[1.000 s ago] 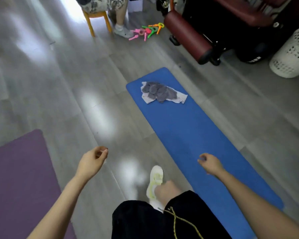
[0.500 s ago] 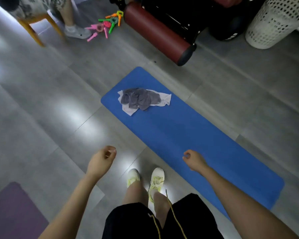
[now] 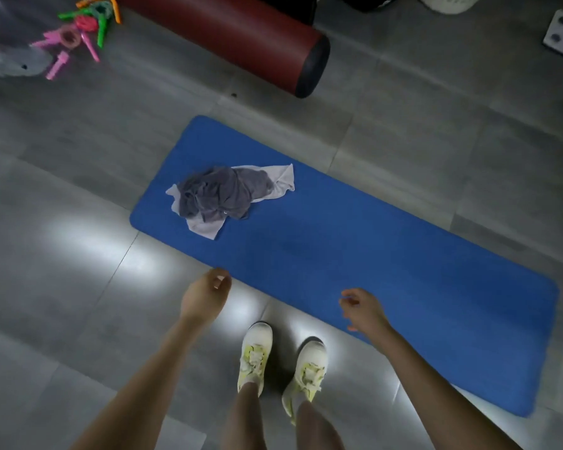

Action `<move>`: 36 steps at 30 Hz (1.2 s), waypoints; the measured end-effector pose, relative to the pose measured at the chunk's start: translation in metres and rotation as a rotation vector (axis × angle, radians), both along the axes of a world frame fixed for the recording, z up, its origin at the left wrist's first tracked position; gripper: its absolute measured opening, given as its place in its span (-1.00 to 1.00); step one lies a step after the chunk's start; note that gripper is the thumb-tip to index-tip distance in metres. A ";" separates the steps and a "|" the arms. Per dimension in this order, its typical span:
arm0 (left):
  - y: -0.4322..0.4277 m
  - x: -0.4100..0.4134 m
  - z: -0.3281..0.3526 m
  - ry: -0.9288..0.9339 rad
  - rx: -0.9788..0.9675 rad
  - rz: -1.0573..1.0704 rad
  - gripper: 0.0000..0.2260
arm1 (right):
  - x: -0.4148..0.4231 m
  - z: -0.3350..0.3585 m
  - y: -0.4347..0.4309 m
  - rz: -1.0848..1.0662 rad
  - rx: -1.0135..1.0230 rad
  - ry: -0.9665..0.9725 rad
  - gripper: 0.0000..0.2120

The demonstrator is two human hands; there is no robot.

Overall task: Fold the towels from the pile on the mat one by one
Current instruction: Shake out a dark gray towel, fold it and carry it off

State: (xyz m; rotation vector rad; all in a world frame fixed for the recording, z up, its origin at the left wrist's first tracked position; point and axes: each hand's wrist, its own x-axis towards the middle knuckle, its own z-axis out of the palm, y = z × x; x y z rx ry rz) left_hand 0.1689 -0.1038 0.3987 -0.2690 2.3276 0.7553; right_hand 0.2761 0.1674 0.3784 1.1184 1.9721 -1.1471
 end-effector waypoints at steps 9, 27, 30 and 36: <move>0.018 -0.050 -0.236 0.154 -0.149 -0.060 -0.76 | -0.058 -0.233 0.010 0.029 0.006 0.115 -0.75; 0.006 -0.250 -0.512 0.756 -0.812 -0.370 -0.75 | -0.157 -0.528 0.012 0.406 0.070 0.520 -0.61; 0.000 -0.255 -0.503 0.945 -0.746 -0.476 -0.71 | -0.151 -0.529 0.010 0.400 0.058 0.555 -0.60; 0.027 -0.229 -0.429 1.385 -0.389 -0.711 -0.75 | -0.125 -0.485 0.012 0.245 0.032 0.632 -0.60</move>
